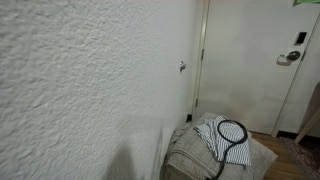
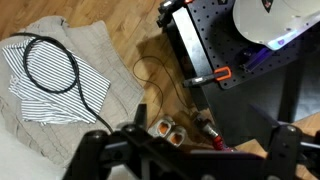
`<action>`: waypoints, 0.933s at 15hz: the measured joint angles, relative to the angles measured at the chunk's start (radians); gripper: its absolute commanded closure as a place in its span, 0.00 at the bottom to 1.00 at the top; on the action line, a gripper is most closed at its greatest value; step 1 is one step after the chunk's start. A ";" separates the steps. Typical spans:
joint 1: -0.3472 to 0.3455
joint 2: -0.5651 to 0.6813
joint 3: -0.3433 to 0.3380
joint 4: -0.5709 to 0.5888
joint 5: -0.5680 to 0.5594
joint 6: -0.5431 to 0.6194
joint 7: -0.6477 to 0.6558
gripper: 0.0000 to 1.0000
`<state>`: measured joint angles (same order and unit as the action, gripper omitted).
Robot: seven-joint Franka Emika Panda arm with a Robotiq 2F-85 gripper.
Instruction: Pull on the cord on the folded blanket
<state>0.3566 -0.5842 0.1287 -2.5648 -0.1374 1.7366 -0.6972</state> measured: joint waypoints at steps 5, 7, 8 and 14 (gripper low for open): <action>0.019 0.066 0.007 -0.010 -0.140 0.058 -0.170 0.00; 0.011 0.121 0.015 -0.017 -0.222 0.101 -0.172 0.00; 0.005 0.148 0.019 -0.018 -0.251 0.115 -0.167 0.00; -0.004 0.203 0.022 -0.013 -0.277 0.134 -0.162 0.00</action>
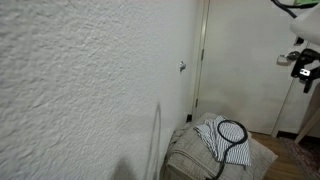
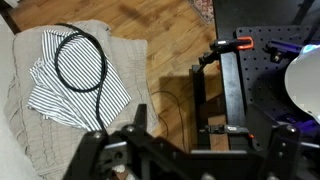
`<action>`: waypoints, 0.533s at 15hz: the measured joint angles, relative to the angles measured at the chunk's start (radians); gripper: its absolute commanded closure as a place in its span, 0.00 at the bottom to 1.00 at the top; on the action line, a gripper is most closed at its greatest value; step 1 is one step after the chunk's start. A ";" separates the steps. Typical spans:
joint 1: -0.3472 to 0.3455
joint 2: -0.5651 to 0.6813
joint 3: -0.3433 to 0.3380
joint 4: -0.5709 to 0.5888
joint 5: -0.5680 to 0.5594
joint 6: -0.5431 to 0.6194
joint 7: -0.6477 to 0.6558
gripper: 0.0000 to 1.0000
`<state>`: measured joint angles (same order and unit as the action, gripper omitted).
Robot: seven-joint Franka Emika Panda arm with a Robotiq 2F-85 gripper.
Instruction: Pull on the cord on the folded blanket
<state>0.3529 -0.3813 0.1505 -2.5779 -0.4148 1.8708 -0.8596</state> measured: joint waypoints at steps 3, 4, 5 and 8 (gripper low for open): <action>0.000 0.004 0.000 -0.003 0.003 0.003 -0.001 0.00; 0.000 0.009 0.000 -0.006 0.003 0.010 -0.001 0.00; 0.000 0.019 0.000 -0.009 0.003 0.023 -0.001 0.00; -0.001 0.076 0.005 -0.018 0.003 0.093 0.004 0.00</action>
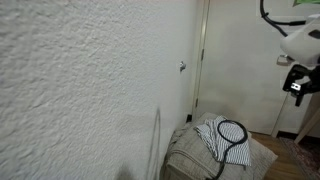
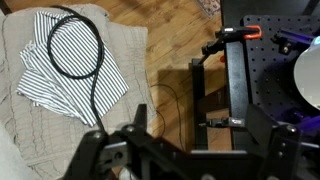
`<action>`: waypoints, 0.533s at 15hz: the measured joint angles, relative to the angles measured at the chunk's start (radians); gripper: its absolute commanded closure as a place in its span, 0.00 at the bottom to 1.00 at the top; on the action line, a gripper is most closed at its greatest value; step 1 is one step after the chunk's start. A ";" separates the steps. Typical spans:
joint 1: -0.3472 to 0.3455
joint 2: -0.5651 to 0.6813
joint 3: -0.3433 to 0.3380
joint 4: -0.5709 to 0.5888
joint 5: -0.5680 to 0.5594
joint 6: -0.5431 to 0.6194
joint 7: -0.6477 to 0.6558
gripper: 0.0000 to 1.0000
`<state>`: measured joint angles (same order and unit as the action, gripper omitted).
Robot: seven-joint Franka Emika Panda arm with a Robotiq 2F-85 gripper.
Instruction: Pull on the cord on the folded blanket
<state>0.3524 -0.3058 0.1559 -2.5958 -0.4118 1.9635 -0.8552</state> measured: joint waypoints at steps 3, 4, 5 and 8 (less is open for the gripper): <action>-0.007 0.084 0.020 -0.003 -0.008 0.089 0.040 0.00; -0.010 0.115 0.027 -0.002 -0.016 0.118 0.061 0.00; -0.014 0.149 0.036 0.000 -0.028 0.144 0.085 0.00; -0.023 0.262 0.057 0.028 -0.094 0.188 0.184 0.00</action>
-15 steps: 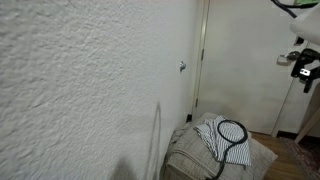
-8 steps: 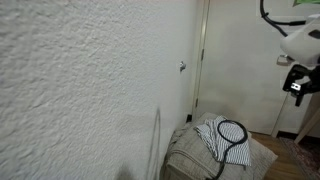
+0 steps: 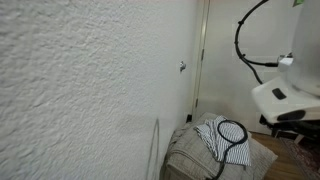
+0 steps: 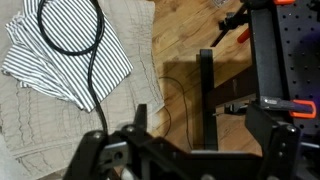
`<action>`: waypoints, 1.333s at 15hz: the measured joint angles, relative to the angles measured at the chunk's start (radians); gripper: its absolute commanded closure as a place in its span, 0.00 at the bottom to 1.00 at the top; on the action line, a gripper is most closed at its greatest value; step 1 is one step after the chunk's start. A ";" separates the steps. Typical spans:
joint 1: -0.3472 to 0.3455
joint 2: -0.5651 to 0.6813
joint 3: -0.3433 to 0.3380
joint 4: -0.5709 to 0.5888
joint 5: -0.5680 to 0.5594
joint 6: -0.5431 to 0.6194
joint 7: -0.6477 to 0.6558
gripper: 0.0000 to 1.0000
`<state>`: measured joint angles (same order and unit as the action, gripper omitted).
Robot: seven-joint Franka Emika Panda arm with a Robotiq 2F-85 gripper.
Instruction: Pull on the cord on the folded blanket
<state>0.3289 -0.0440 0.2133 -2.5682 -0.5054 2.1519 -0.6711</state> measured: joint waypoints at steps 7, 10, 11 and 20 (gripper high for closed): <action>-0.010 0.214 0.013 0.104 -0.060 0.002 0.124 0.00; -0.011 0.220 0.013 0.113 -0.060 0.002 0.124 0.00; -0.011 0.220 0.014 0.113 -0.060 0.002 0.124 0.00; -0.008 0.383 0.031 0.161 -0.275 0.111 0.163 0.00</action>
<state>0.3208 0.3391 0.2438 -2.4075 -0.7807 2.2626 -0.5079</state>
